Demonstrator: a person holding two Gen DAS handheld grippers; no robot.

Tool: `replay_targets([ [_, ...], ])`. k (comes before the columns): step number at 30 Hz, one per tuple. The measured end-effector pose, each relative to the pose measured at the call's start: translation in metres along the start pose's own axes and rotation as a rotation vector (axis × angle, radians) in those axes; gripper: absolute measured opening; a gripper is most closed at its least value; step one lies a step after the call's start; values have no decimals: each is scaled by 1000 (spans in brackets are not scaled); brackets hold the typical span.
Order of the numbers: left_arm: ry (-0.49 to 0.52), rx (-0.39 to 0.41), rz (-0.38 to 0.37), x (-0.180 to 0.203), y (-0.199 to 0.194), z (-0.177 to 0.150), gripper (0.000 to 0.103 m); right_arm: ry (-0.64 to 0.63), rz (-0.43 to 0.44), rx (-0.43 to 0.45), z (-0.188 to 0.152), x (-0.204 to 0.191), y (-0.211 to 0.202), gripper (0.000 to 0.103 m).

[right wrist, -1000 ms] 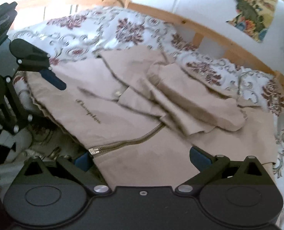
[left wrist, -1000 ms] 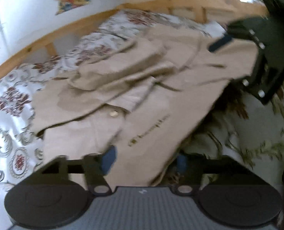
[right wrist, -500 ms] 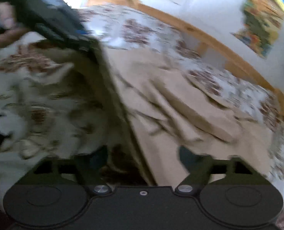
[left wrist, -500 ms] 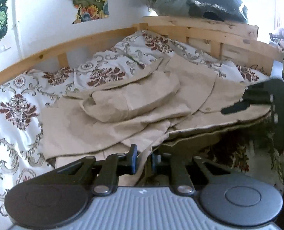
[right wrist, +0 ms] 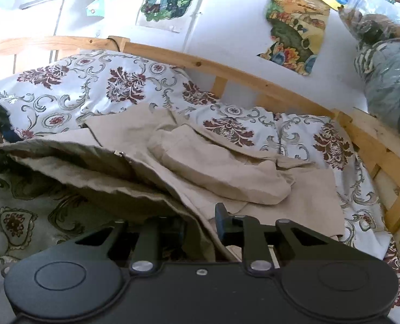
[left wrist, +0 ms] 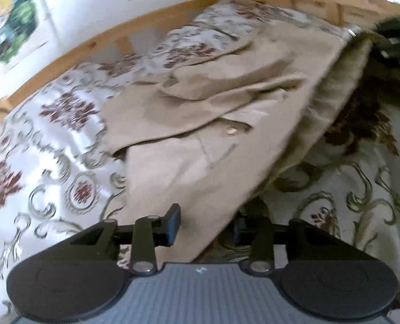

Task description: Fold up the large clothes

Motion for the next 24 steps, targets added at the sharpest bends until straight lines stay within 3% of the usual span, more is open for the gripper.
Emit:
replay_targets([
  [3, 9, 60, 57, -8, -7, 6, 23, -40, -6, -19, -1, -5, 3, 26],
  [7, -47, 145, 102, -18, -16, 33, 15, -134, -58, -85, -6, -6, 4, 57],
  [9, -95, 165, 101, -24, -17, 48, 9, -177, -59, -132, -10, -2, 2, 57],
  [15, -146, 229, 58, -32, -27, 72, 5, -321, -87, -315, -48, 27, -8, 61],
  [18, -160, 242, 35, -32, -37, 63, 4, -328, -134, -380, -68, 40, -21, 56],
  [20, -174, 241, 13, -32, -44, 50, 4, -311, -132, -390, -74, 41, -30, 31],
  [21, -179, 243, 9, -32, -48, 44, 4, -294, -120, -385, -75, 40, -35, 7],
  [24, -197, 268, -8, -33, -68, 26, 3, -277, -99, -358, -67, 33, -52, 4],
])
Point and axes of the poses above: each gripper's, at about its wrist camera, not at the fingertips, and y roughly the way its jaws point, x to its right, z to its top, the point moved 5 cm from there along y, roughly the way its jaws point, and after that the axes turned 9 degrees about -y, right-handed, at the moved point
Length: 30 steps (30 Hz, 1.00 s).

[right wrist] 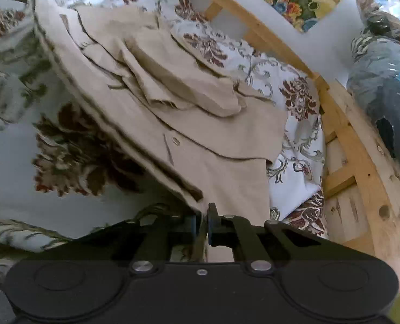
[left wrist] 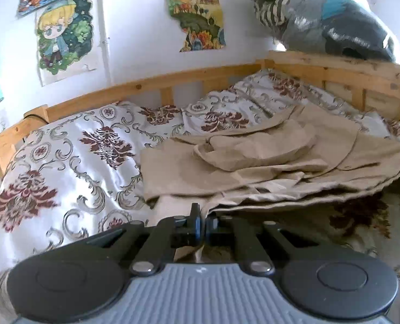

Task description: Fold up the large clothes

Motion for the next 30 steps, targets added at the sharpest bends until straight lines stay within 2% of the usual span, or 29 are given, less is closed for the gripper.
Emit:
replay_targets([
  [6, -65, 17, -28, -13, -55, -1, 3, -59, -56, 49, 16, -4, -61, 4],
  [10, -65, -17, -19, -22, -64, 15, 3, -83, -87, 96, 28, 1, -88, 5],
  [13, -75, -89, -1, -28, -40, 34, 3, -106, -163, 120, 44, 9, -80, 6],
  [15, -87, -144, 8, -35, -15, 48, 3, -78, -196, 120, 54, 19, -64, 8],
  [21, -85, -244, 54, -40, 80, 77, 3, -42, -294, 91, 82, 46, 11, 12],
  [23, -88, -281, 67, -40, 116, 79, 3, -19, -326, 73, 87, 53, 38, 20],
  [24, -88, -300, 73, -41, 134, 78, 3, 4, -352, 64, 89, 58, 52, 34],
  [25, -95, -316, 69, -42, 148, 75, 4, 35, -382, 55, 90, 62, 64, 54],
  [26, -101, -330, 60, -43, 161, 72, 4, 72, -406, 53, 90, 66, 72, 66],
  [27, -104, -343, 53, -43, 172, 68, 4, 125, -429, 67, 90, 69, 77, 83],
  [28, -108, -354, 46, -43, 184, 65, 4, 166, -445, 89, 89, 70, 77, 93],
  [30, -105, -372, 41, -43, 199, 62, 4, 243, -495, 130, 84, 68, 75, 102],
])
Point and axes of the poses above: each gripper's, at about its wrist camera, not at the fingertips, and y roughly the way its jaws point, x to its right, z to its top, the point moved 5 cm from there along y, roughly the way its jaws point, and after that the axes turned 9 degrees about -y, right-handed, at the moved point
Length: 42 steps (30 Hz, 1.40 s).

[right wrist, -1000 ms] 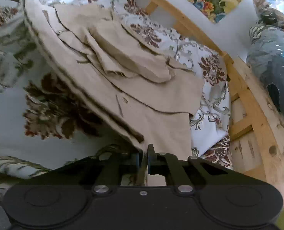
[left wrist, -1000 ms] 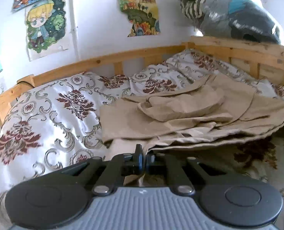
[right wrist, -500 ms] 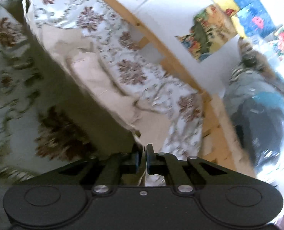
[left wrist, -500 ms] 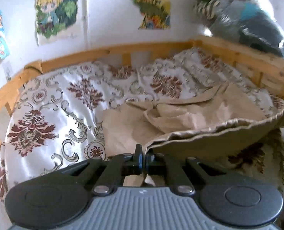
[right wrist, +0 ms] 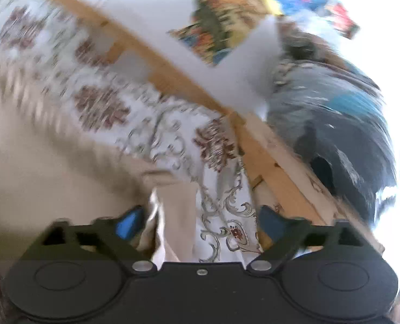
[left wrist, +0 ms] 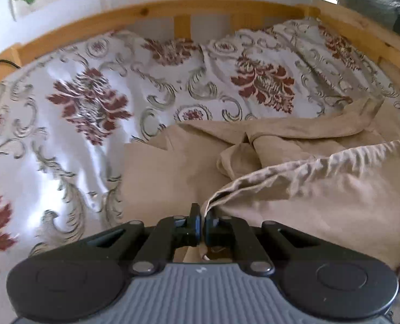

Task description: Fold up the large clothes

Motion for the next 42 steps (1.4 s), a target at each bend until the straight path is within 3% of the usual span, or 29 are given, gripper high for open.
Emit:
replay_targets([
  [4, 27, -43, 2, 2, 17, 1, 4, 82, 47, 86, -12, 0, -11, 102],
  [6, 12, -69, 8, 1, 24, -1, 4, 152, 63, 185, -11, 5, -21, 102],
  [8, -21, -88, 19, 0, 30, -3, 4, 204, 139, 236, -8, 8, -23, 102],
  [12, -52, -97, 45, -1, 33, -5, 5, 107, 210, 228, -10, 0, -35, 102],
  [15, -41, -97, 58, -1, 32, -6, 5, 54, 176, 176, -25, 2, -43, 102],
  [17, -37, -98, 64, 1, 32, -5, 5, 84, 142, 133, -34, 7, -39, 96],
  [19, -35, -98, 68, 1, 32, -5, 5, 175, 136, 88, -43, 18, -26, 72],
  [23, -48, -101, 71, 0, 32, -5, 5, 271, 59, 30, -52, 28, 7, 50],
  [27, -84, -104, 49, -5, 32, -5, 5, 226, 26, -84, -69, 10, 58, 54],
  [30, -144, -94, -41, -15, 27, -3, 6, 213, 74, -161, -89, -12, 88, 64],
  [31, -167, -89, -71, -19, 24, -2, 15, 209, 83, -176, -94, -18, 92, 65],
  [33, -224, -54, -89, -32, 12, 1, 72, 189, 69, -162, -95, -24, 90, 67],
  [35, -284, 61, -44, -48, -11, 4, 86, 183, 62, -159, -95, -24, 87, 71],
  [39, -383, 176, -60, -77, -53, 1, 93, 219, 89, -174, -95, -21, 87, 73],
  [42, -337, 251, -77, -79, -82, -10, 100, 223, 94, -174, -93, -20, 87, 76],
])
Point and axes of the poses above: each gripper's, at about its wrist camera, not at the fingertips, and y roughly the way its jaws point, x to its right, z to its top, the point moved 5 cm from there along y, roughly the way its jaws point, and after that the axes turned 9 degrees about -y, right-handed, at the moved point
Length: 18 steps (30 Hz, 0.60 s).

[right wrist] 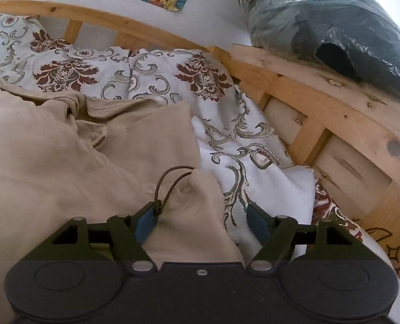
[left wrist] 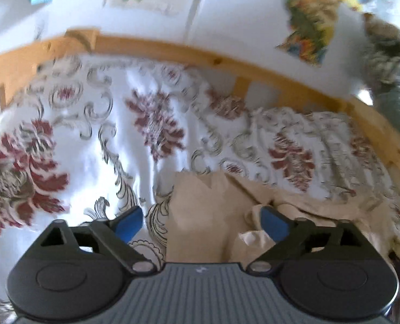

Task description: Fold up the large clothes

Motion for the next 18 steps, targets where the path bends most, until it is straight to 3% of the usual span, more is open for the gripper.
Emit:
replay_targets([
  [5, 196, -52, -60, 28, -13, -54, 100, 11, 1, -2, 0, 1, 0, 81],
  [7, 278, -55, -31, 42, -2, -76, 92, 14, 1, 1, 1, 2, 0, 83],
  [9, 320, -67, 37, 50, 13, -85, 63, 18, 0, 6, 1, 3, -1, 83],
  [10, 308, -89, 74, 49, 23, -88, 51, 18, 0, 8, 1, 3, -1, 83],
  [11, 275, -103, 98, 47, 29, -86, 28, 18, -2, 10, 1, 3, -1, 84],
  [12, 217, -102, 121, 42, 33, -83, 15, 20, -3, 13, 1, 4, -2, 84],
  [14, 111, -56, 133, 31, 26, -74, 2, 22, -10, 21, 1, 5, -3, 86],
  [18, 16, 47, 231, 5, 8, -58, 1, 38, -51, 51, 3, 9, -10, 95],
])
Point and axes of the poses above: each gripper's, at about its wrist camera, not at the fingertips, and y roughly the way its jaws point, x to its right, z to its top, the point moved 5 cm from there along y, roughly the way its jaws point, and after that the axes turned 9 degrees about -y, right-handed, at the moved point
